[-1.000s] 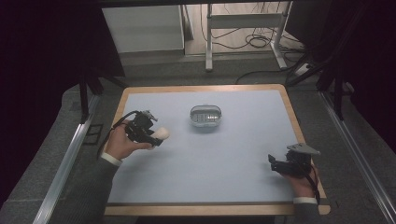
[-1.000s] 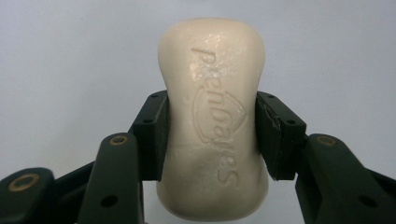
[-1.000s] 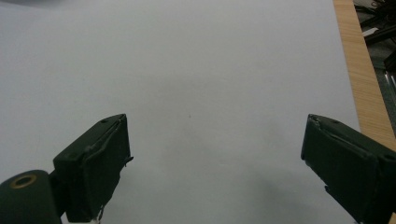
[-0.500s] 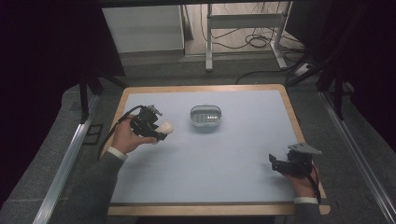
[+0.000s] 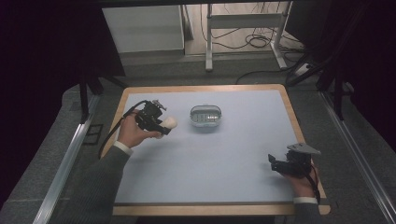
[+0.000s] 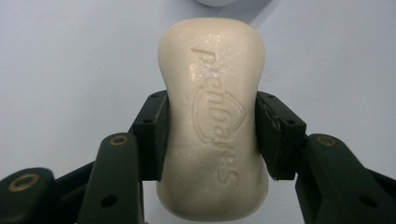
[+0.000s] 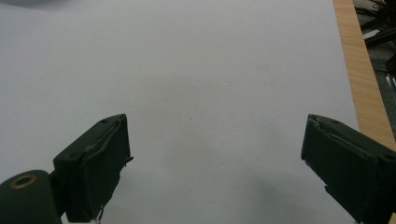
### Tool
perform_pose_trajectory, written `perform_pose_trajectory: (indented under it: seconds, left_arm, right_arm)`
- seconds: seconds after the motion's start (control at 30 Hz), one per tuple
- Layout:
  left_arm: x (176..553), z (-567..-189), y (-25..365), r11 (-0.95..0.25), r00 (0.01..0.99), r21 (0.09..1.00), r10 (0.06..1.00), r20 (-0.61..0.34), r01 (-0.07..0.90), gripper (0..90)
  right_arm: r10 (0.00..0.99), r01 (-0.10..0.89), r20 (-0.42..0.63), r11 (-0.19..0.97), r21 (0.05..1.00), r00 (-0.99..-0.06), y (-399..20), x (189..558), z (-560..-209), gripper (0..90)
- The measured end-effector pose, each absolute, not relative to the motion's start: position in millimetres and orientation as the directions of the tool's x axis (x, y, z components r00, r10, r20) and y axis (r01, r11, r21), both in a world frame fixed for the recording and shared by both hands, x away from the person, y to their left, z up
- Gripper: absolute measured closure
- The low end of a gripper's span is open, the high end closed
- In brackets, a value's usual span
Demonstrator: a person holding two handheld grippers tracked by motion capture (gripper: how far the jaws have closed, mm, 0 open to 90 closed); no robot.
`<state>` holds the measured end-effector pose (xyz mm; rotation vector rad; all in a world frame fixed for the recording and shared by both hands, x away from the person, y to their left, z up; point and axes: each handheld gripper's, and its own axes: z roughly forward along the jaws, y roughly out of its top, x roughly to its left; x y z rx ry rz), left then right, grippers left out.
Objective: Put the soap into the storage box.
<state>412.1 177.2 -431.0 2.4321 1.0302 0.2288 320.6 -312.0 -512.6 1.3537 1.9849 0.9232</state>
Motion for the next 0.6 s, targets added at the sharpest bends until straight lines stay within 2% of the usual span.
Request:
perform_pose_trajectory:
  seconds: [0.6]
  left_arm:
    - [430,-426,165,-0.61,0.706,0.484,0.708,-0.021,0.627,49.5]
  right_arm:
    - [0.94,0.557,-0.069,0.255,0.791,-0.333,-312,321,-514,7.7]
